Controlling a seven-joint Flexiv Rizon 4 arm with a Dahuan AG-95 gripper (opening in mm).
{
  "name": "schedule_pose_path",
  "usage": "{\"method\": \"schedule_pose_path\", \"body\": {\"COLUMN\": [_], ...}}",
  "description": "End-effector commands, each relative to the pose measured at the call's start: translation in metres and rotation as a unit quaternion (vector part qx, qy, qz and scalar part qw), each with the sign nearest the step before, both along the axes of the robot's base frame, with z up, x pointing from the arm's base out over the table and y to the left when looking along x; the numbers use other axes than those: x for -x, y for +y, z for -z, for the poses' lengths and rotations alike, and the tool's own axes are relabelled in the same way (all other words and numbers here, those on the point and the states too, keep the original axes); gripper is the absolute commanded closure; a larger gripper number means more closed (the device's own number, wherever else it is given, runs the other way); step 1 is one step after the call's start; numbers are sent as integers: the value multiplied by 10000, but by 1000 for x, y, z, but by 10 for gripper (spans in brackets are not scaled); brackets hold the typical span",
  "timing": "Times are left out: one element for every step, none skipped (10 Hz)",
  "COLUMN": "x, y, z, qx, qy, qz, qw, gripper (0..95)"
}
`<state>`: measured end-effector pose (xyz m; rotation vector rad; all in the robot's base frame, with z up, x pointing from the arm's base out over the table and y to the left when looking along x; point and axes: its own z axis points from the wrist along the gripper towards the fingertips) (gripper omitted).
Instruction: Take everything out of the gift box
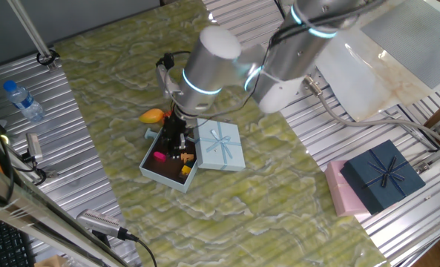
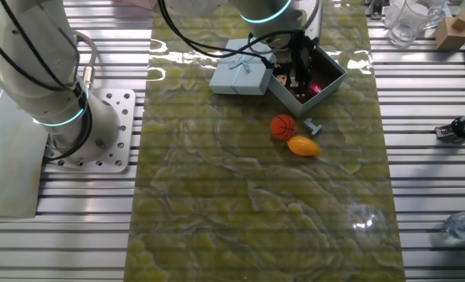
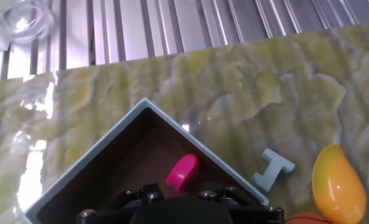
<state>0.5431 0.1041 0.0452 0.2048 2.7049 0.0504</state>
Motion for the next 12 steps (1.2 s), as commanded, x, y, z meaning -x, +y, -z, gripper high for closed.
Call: {"method": "schedule_pose_path", "body": {"x": [-1, 4, 5, 5, 6, 7, 9, 9, 9, 9, 9, 9], "y": [-2, 3, 4, 4, 4, 6, 7, 7, 7, 7, 7, 7], "z": [2, -6, -9, -10, -10, -12, -15, -16, -16, -16, -16, -16], "qx": [75, 47, 44, 49, 60, 75, 101, 117, 137, 185, 189, 160], "qy": [-16, 120, 165, 184, 255, 358, 480, 565, 674, 763, 769, 770], "qz": [66, 63, 48, 43, 35, 10, -9, -26, -32, -39, -56, -89], "qw": [9999, 9999, 9998, 9998, 9997, 9993, 9988, 9983, 9976, 9969, 9968, 9969], "gripper": [760, 760, 760, 760, 760, 760, 760, 760, 760, 760, 760, 760]}}
